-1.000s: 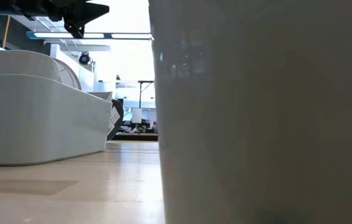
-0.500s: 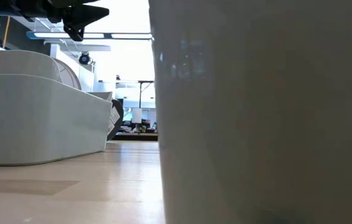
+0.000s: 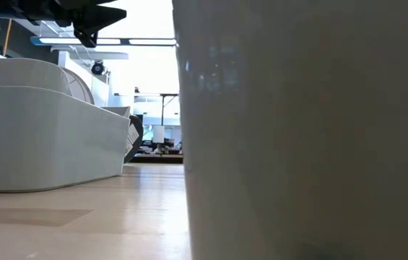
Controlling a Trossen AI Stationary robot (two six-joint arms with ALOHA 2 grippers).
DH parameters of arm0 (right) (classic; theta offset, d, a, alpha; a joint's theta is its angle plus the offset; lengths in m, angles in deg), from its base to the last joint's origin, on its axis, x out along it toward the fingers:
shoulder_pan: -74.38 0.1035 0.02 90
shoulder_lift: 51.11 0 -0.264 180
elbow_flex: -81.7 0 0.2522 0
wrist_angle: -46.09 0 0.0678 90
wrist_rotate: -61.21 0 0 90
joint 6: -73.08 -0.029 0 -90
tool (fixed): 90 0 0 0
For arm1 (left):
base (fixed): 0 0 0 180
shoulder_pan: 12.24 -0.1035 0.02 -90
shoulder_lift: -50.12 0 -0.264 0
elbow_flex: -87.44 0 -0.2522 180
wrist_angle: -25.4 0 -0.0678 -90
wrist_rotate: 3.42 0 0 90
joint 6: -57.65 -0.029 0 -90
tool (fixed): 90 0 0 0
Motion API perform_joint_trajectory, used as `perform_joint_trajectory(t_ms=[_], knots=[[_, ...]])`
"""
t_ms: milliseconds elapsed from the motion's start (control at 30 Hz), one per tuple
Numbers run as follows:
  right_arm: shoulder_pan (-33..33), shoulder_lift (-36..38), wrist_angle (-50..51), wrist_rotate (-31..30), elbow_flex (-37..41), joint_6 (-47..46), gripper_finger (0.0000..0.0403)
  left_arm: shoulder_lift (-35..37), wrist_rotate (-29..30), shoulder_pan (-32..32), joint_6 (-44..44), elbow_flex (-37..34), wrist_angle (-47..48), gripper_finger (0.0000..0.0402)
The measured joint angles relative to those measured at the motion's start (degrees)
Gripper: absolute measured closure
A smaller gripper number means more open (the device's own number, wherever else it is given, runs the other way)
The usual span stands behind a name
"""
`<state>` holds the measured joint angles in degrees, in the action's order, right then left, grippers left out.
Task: Stack baskets by color
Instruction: Stack the bottom gray bin on top of the gray bin
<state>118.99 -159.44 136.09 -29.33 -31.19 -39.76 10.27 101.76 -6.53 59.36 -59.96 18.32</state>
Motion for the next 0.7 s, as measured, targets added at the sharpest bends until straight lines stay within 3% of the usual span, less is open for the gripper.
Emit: perform_joint_trajectory(t_ms=[500, 700], knots=[[-1.1, -7.6, -4.8, 0.3, 0.0, 5.4, 0.0162, 0.0, 1.1, -0.1, -1.9, 0.0, -0.2, 0.0218], [-1.2, -8.9, -1.6, 3.8, 0.0, 5.0, 0.0162, 0.0, 1.1, -0.1, -1.9, 0.0, -0.2, 0.0218]])
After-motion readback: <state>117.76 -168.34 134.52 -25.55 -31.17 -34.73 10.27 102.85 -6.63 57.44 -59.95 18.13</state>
